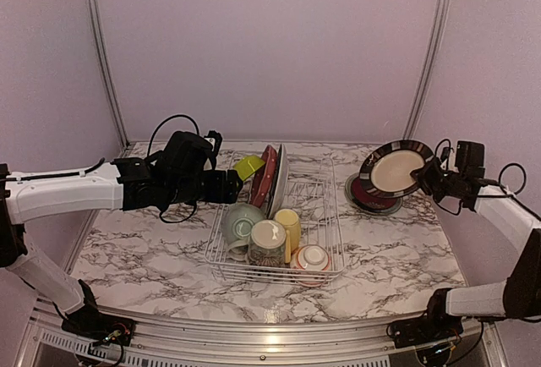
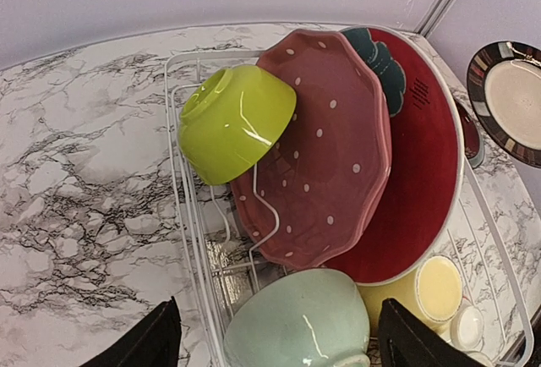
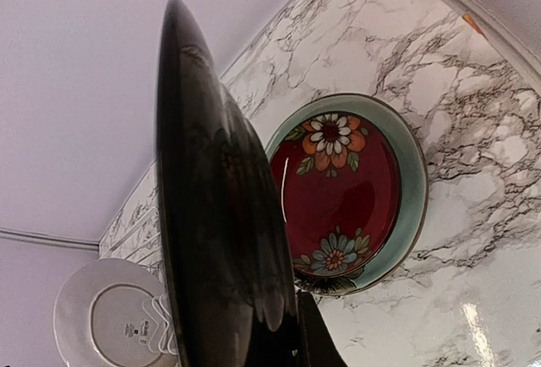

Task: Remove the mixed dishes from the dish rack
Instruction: Place the plate with another plate.

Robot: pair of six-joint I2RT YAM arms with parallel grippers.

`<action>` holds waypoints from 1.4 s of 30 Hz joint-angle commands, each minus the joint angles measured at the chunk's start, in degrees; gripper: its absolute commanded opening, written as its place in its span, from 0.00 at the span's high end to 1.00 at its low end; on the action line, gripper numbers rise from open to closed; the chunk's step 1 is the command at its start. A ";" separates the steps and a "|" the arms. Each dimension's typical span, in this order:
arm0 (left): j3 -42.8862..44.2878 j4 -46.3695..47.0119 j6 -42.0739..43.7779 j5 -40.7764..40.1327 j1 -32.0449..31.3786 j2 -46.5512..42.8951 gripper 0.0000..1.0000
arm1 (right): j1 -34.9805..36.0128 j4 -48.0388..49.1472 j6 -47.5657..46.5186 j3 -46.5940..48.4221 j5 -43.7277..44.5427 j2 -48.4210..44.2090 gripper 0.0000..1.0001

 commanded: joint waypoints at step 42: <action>2.46 -0.77 0.32 1.04 0.15 2.13 0.16 | -4.39 41.86 6.79 -0.34 -20.75 36.45 0.95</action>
